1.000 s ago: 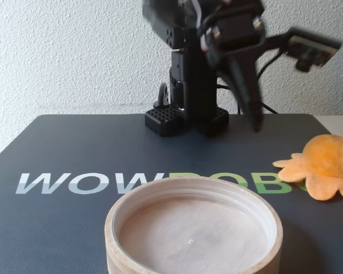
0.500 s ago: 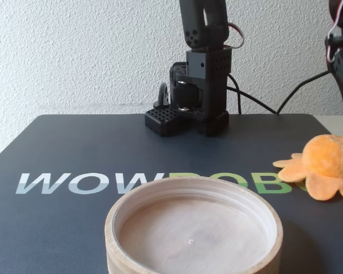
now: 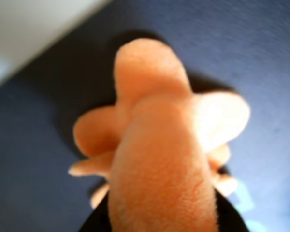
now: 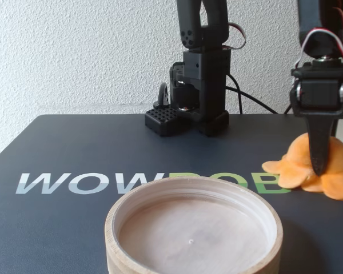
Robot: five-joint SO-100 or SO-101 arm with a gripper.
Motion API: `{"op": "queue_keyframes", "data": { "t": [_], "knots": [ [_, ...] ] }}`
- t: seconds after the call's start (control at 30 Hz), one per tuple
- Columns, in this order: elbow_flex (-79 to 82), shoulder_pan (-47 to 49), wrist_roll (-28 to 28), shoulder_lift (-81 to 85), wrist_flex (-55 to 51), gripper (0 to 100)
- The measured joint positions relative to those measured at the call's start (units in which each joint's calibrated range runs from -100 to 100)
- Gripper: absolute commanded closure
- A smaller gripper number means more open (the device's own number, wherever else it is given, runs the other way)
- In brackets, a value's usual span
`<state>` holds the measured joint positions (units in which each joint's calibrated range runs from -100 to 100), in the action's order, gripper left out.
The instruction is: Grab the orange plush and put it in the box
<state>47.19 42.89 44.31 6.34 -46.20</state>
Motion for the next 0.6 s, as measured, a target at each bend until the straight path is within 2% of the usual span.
{"op": "queue_keyframes", "data": {
  "t": [0.1, 0.2, 0.33, 0.5, 0.6],
  "knots": [
    [-0.27, -4.13, -4.27, 0.68, 0.0, 99],
    [-2.42, -11.27, -13.54, 6.64, -2.23, 99],
    [-2.6, -23.8, -29.39, 14.63, -1.29, 99],
    [-2.6, -33.38, -39.22, 15.4, 7.05, 97],
    [-2.6, -34.64, -39.58, 15.4, 8.51, 73]
  ]
}}
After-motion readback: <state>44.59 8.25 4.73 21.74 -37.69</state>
